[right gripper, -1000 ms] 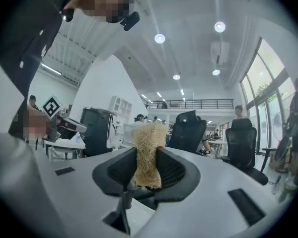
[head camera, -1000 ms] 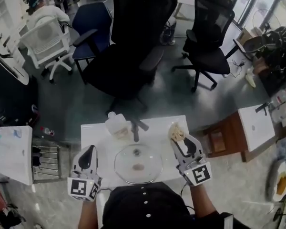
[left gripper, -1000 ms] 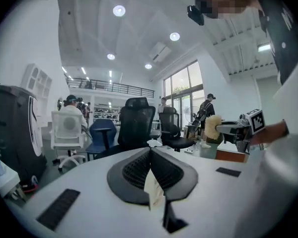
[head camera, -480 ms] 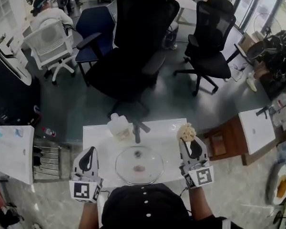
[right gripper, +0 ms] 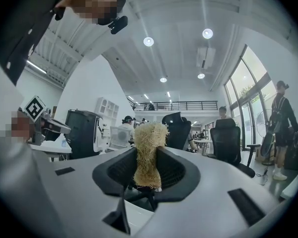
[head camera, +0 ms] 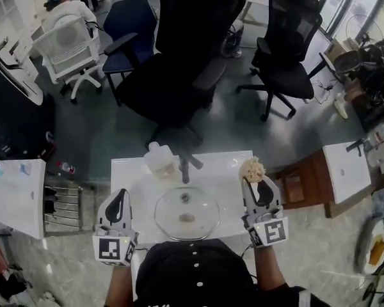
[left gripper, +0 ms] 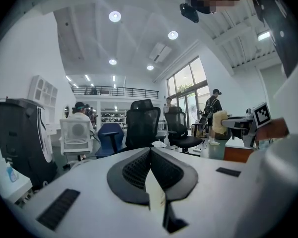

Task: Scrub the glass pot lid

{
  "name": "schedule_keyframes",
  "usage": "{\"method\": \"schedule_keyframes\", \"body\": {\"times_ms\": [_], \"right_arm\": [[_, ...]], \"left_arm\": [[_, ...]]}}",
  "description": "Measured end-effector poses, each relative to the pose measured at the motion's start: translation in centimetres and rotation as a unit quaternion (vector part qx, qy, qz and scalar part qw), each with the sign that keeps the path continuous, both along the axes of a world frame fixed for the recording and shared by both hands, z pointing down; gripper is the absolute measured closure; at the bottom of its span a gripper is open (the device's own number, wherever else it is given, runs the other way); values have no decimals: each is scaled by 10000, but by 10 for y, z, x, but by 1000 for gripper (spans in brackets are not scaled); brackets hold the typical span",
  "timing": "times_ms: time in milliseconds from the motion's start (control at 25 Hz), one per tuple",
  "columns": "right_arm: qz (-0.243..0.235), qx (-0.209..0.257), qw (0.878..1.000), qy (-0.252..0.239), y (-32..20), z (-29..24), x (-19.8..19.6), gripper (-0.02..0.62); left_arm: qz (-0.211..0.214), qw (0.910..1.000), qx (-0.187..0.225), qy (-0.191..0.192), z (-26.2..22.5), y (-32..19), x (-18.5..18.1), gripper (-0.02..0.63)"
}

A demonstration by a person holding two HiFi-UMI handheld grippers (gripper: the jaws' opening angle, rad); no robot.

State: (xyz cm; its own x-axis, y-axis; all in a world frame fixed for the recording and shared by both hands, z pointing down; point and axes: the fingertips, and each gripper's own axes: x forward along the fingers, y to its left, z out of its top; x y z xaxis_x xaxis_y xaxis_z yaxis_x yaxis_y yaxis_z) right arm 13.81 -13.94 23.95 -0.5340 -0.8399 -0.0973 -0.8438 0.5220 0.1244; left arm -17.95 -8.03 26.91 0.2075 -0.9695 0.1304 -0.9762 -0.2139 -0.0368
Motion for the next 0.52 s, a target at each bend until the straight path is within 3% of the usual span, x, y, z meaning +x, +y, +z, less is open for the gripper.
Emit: {"method": "schedule_keyframes", "body": {"times_ms": [520], "right_arm": [[-4, 45, 9999, 103, -5, -4, -4, 463]], "left_arm": [[20, 9999, 65, -119, -4, -1, 5, 580]]}}
